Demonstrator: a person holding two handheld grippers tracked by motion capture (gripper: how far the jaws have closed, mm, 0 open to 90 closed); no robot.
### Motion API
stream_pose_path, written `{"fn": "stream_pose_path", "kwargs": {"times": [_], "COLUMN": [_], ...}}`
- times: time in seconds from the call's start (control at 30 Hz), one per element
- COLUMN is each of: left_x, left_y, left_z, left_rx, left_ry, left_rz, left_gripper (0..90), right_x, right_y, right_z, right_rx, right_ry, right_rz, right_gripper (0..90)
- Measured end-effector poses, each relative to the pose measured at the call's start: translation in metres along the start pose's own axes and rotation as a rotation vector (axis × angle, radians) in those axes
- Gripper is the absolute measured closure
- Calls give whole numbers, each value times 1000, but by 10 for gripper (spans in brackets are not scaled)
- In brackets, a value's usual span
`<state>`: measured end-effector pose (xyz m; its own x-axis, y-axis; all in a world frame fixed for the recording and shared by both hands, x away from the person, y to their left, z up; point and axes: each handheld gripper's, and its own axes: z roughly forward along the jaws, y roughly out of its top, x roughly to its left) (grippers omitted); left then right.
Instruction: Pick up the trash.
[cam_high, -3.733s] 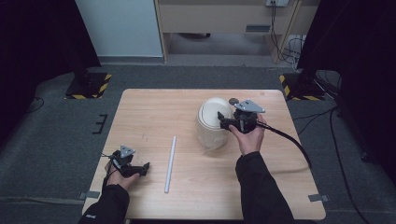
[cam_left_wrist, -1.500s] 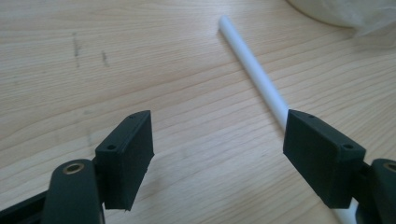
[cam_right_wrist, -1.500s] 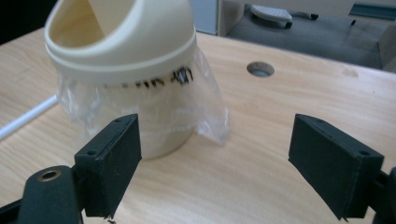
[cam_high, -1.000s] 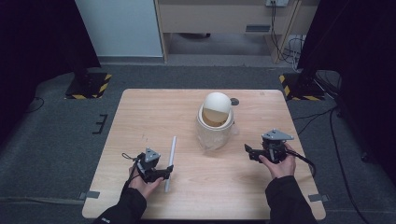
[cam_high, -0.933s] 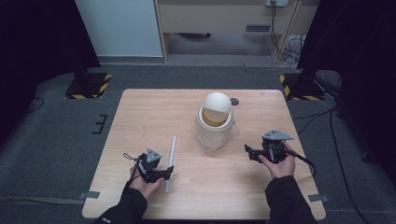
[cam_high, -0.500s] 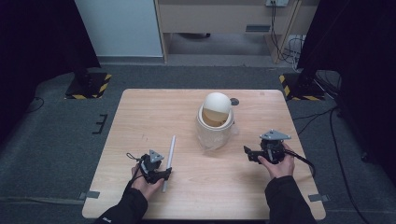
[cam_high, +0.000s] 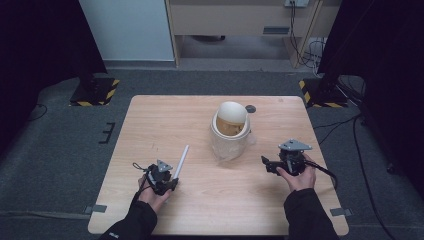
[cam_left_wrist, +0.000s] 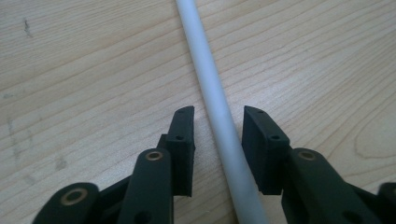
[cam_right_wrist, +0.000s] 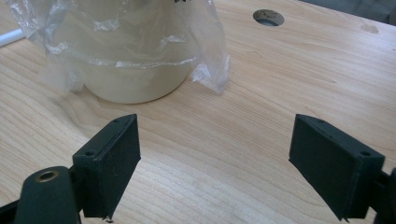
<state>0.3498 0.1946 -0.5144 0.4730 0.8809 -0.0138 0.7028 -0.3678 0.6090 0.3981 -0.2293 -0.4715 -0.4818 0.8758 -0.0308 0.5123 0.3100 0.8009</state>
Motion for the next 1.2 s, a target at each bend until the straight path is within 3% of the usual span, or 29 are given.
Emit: {"fn": "stream_pose_path", "kwargs": {"times": [0.37,0.6,0.87,1.07,1.2], "left_x": [4,3,2,1,0], "left_y": [0,0,6,7,10], "left_z": [-2,-3,-19,-22,-29], "left_rx": [8,9,-80,-84,-147], "left_ry": [-9,-21,-43,-43,-57], "left_rz": [-8,0,-8,-2,-2], "left_gripper": [776,786,788,791,790], "right_x": [0,-1,-3,-4,-4], "right_y": [1,3,2,1,2], "right_z": [-1,-3,-3,-4,-5], "right_rx": [1,-14,-27,-29,-38], "right_ry": [15,11,26,23,24], "right_rz": [11,14,42,52,50], "right_gripper": [202,206,222,222,222]}}
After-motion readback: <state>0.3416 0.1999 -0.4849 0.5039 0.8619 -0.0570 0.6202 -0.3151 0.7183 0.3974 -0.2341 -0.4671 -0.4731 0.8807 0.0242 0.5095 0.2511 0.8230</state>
